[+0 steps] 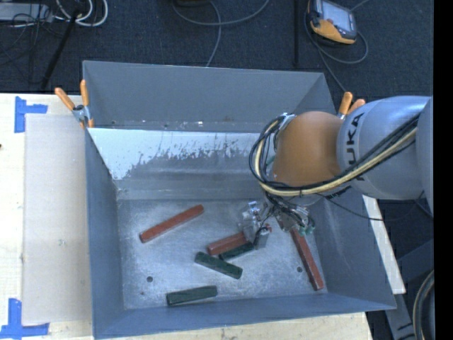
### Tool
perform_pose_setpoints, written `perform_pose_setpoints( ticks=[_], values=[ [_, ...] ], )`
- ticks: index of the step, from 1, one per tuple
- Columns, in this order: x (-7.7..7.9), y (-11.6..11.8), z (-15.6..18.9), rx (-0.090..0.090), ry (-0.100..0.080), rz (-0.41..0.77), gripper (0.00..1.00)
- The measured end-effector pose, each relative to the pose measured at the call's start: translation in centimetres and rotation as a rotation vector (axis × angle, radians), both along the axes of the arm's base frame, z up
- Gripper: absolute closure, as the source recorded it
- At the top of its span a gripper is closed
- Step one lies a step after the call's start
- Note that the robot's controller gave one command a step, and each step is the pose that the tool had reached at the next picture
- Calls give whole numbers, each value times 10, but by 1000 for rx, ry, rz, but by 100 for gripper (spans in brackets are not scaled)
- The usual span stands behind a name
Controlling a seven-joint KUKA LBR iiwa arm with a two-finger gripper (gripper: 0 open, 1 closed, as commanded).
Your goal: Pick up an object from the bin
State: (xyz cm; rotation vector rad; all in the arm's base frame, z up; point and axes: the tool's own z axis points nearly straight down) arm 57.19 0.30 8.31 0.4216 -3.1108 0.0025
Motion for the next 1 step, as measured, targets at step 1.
perform_pose_setpoints(
  ticks=[1],
  values=[
    [0, 2, 0, 2, -1, -1, 0]
  ],
)
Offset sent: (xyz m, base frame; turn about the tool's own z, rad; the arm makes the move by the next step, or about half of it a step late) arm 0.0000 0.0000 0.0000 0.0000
